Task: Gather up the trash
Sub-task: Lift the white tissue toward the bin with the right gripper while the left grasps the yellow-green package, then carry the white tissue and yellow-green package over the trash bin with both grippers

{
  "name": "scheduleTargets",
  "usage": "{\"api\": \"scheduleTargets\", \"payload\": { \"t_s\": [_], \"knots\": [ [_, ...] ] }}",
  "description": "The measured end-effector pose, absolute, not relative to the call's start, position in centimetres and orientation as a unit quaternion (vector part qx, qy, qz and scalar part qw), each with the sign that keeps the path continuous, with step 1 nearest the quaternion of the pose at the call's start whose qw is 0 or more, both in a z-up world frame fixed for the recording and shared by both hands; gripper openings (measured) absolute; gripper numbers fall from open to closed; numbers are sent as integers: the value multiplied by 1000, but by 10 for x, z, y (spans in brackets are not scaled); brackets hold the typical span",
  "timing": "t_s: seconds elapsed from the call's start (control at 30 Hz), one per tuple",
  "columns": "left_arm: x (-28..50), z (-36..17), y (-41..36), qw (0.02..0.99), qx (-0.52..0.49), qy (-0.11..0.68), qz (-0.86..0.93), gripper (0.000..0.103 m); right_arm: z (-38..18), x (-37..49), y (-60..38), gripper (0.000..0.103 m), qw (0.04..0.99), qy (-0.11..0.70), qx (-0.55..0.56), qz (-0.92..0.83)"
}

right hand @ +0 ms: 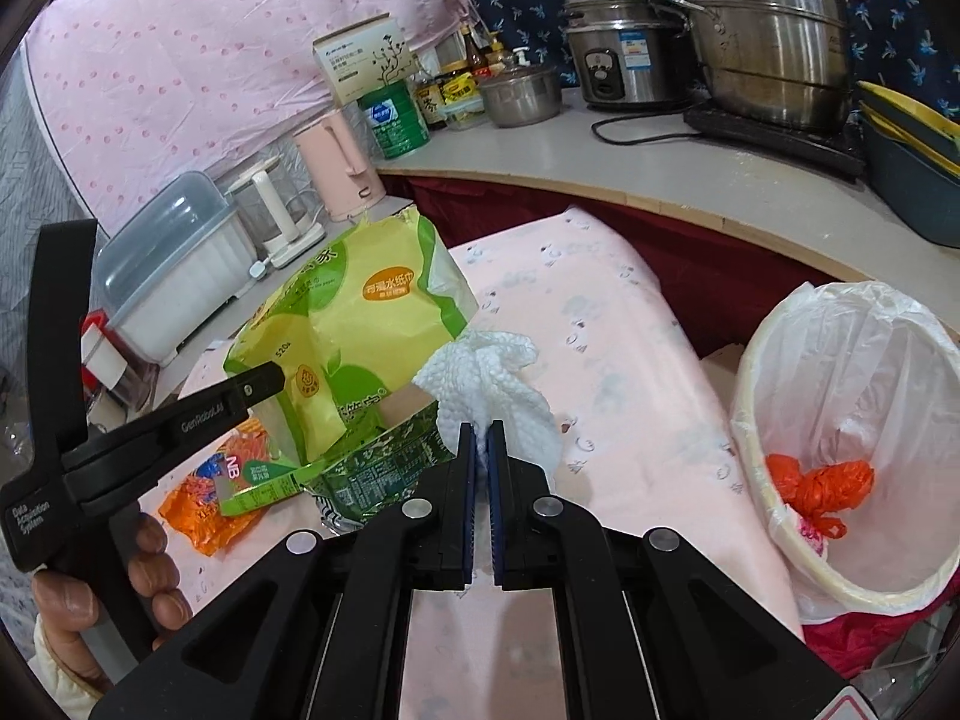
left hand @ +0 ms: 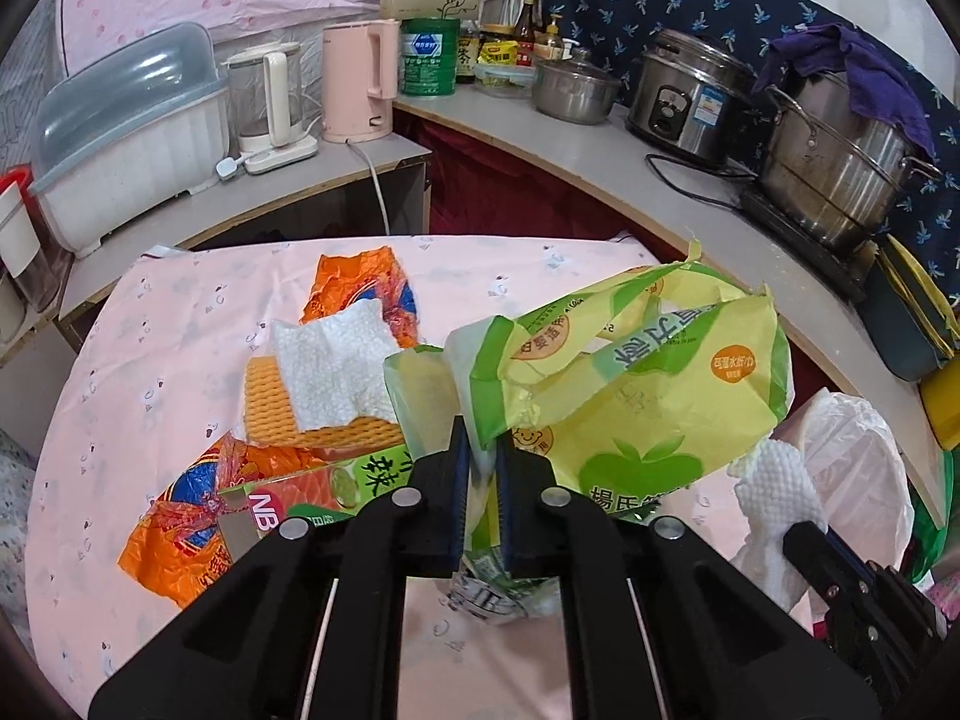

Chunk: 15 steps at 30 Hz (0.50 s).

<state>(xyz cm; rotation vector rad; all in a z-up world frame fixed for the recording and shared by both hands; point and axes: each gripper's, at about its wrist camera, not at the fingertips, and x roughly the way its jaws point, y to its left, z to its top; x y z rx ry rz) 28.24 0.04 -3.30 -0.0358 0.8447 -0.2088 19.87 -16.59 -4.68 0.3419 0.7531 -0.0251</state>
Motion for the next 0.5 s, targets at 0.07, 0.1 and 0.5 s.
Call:
{"api": "scheduleTargets", "payload": {
  "t_s": [0.07, 0.1, 0.5],
  "knots": [
    [276, -27, -5, 909, -15, 404, -103, 8, -41, 193, -171, 4, 918, 358, 168, -18],
    [274, -24, -7, 910, -14, 402, -104, 8, -38, 190, -175, 4, 920, 354, 169, -21],
    [244, 0, -45, 915, 4, 384, -125, 8, -13, 141, -240, 4, 928, 309, 197, -74]
  ]
}}
